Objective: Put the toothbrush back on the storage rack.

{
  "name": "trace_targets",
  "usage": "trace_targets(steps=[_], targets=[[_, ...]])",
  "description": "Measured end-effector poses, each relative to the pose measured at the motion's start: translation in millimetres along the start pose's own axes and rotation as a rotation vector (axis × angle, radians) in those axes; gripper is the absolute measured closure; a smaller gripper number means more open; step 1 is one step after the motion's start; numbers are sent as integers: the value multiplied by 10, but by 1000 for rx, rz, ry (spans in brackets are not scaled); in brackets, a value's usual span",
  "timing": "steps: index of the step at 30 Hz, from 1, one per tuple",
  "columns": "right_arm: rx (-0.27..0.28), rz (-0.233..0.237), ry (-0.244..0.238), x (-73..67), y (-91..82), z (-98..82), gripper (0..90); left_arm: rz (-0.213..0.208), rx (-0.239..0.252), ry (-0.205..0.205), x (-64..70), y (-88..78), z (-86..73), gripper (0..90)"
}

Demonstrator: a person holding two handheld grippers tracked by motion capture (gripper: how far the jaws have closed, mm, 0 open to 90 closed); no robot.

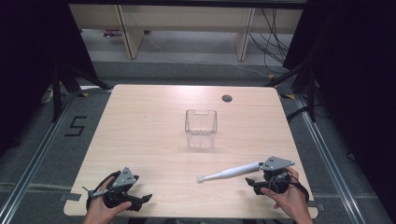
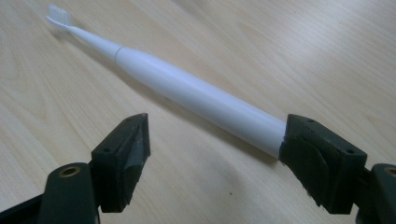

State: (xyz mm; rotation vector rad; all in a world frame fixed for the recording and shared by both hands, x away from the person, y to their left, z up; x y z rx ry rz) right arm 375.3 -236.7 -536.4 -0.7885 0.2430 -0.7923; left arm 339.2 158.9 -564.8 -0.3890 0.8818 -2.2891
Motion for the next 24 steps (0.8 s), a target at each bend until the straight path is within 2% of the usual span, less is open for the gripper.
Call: trace_targets(steps=[1,3,7,10,11,13,14,15,16,17,19,24], targets=[[-9,-8,15,-10,-7,5,240,2,-2,3,-5,-1,-4,148],[-12,-1,1,-26,8,28,239,0,-9,7,-5,-2,-12,148],[-16,8,-42,-54,36,104,237,1,-2,3,2,-4,-5,149],[-20,10,-56,-66,48,133,235,-2,4,-8,11,-3,0,148],[-24,21,-76,-81,67,164,239,2,1,-6,1,-1,-5,148],[-27,19,-81,-81,87,180,240,1,-3,2,-3,-1,-6,149],[-37,21,-68,-96,90,174,241,0,-4,2,1,-3,-7,149],[-29,18,-93,-72,99,189,242,-1,0,0,6,-3,-3,149],[-30,15,-89,-75,104,188,245,-3,5,-1,6,2,1,149],[-26,21,-105,-78,112,194,248,-5,7,-9,17,-1,3,148],[-36,25,-90,-97,107,186,250,1,-4,1,0,-5,-8,148],[-40,29,-121,-111,131,208,266,-1,-4,4,4,-3,-6,148]])
Point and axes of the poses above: each handheld gripper's, and its own axes: y roughly forward along the jaws, z roughly out of its top, x roughly to its right, the point moved 9 cm from there along y, roughly forward along the jaws, and after that the axes turned 1 degree about x, right-handed, at the moved point
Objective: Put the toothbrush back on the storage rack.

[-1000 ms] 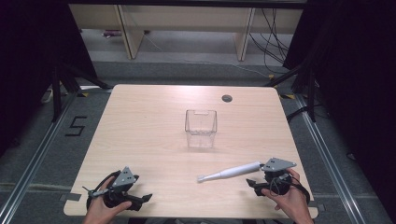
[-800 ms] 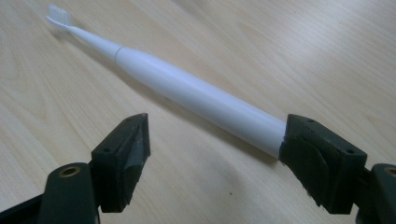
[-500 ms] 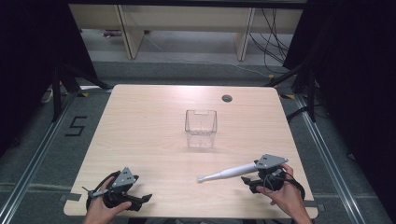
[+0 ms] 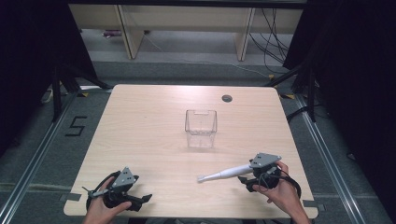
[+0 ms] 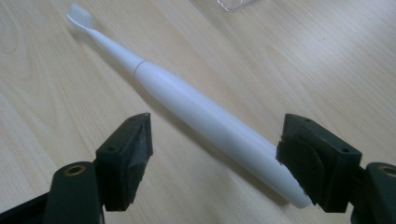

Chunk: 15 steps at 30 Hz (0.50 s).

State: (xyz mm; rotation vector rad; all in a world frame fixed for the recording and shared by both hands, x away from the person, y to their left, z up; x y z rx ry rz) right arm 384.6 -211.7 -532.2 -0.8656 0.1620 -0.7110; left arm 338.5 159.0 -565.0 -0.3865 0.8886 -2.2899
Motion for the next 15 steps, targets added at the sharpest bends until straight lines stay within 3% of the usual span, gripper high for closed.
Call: trace_targets(steps=[15], targets=[[-53,58,-112,-102,188,171,330,-1,9,-12,3,0,3,149]])
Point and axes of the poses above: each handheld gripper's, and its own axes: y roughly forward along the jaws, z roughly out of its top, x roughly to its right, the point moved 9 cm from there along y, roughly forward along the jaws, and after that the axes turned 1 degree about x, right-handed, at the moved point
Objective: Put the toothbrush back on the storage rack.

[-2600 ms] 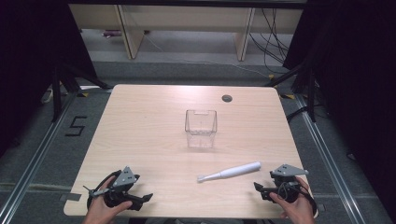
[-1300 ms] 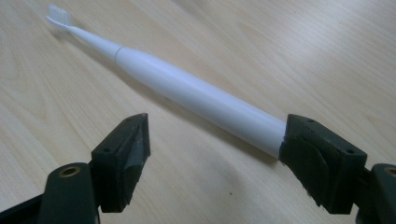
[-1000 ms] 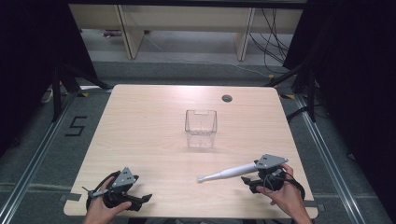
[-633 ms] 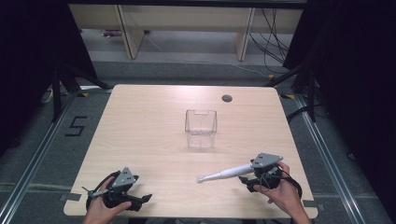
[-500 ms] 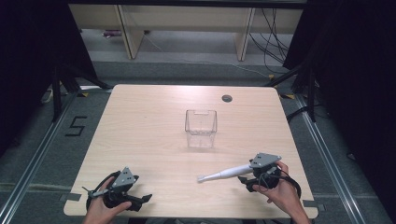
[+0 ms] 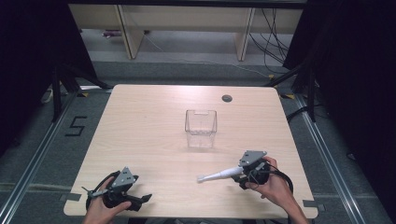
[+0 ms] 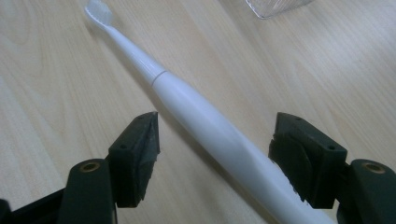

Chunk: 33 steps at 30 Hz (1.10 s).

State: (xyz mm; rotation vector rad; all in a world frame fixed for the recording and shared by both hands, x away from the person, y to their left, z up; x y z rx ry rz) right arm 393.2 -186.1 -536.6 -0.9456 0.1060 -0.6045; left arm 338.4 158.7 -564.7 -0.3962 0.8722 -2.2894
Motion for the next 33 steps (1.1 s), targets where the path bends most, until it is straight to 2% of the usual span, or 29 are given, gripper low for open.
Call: trace_targets(steps=[3,6,8,9,11,12,14,15,17,18,20,22,23,29,31,32,33], targets=[[-7,0,-8,11,32,12,355,1,-3,5,2,-5,-2,149],[-21,-10,-54,44,66,15,366,-4,2,0,5,0,4,149],[-35,1,-47,25,76,11,369,-4,0,-1,6,0,0,149],[-42,3,-20,-1,85,8,369,3,-8,7,-9,-2,-6,149],[-38,10,-61,6,116,28,380,-3,1,-4,8,1,-2,149],[-38,11,-39,-14,124,30,390,-4,-1,0,8,-3,-3,149],[-61,24,-41,-34,144,33,400,-1,4,-3,7,-3,4,149],[-51,32,-77,-28,165,54,405,4,-2,4,-4,-7,-1,149],[-70,60,-74,-60,186,53,408,-1,0,-1,3,-2,-4,149],[-81,60,-70,-60,194,48,412,4,-12,11,-14,-6,-14,148],[-85,66,-99,-49,221,54,426,5,-11,8,-14,-8,-15,149],[-97,62,-91,-51,233,47,430,3,-3,6,-7,-11,-6,149],[-100,73,-111,-45,249,50,433,2,0,2,-3,-10,-1,149],[-111,75,-111,-28,287,45,434,4,-7,6,-8,-9,-10,149],[-133,103,-113,-41,289,26,435,3,-5,6,-7,-11,-8,149],[-125,81,-115,-20,296,30,436,3,-6,6,-8,-11,-9,149],[-136,103,-118,-27,301,21,438,3,-6,6,-8,-11,-9,149]])
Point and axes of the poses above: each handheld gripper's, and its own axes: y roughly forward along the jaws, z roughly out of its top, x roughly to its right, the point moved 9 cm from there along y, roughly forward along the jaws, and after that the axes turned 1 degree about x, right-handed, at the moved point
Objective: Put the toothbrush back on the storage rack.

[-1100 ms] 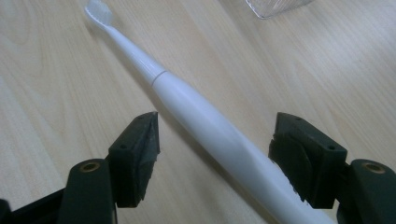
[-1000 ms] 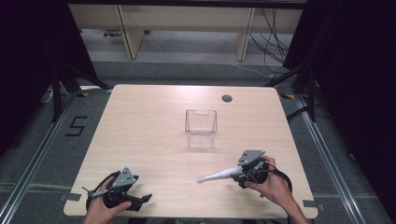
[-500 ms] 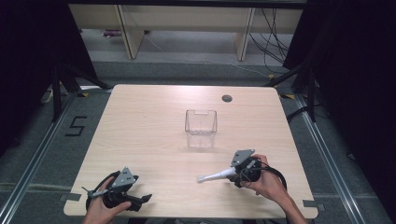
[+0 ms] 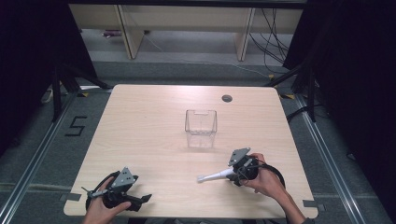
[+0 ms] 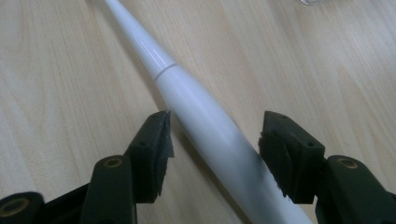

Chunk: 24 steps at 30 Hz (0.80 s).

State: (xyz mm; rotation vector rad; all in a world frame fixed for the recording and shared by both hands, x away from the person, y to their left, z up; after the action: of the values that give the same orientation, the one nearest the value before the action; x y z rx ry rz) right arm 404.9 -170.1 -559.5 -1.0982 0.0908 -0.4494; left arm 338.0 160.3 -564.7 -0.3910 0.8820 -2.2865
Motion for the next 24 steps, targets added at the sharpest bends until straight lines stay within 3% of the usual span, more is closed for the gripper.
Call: trace_targets(steps=[1,6,8,9,12,15,22,24], targets=[[-2,-18,21,5,-8,-9,439,0,0,0,0,0,0,149],[-14,7,1,12,24,-19,446,-1,-1,0,2,0,-1,149],[-14,-12,15,22,32,-22,458,0,0,0,0,-1,1,148],[-10,-7,-2,29,42,-17,468,0,1,0,1,-1,2,149],[-25,-2,10,21,40,-33,490,0,-1,-1,2,2,-1,149],[-33,10,-18,28,51,-32,497,0,0,0,2,1,1,149],[-69,35,-20,-14,60,-13,524,-2,0,-1,4,1,1,148],[-90,51,-48,-11,68,10,533,-2,0,-1,4,1,0,148]])
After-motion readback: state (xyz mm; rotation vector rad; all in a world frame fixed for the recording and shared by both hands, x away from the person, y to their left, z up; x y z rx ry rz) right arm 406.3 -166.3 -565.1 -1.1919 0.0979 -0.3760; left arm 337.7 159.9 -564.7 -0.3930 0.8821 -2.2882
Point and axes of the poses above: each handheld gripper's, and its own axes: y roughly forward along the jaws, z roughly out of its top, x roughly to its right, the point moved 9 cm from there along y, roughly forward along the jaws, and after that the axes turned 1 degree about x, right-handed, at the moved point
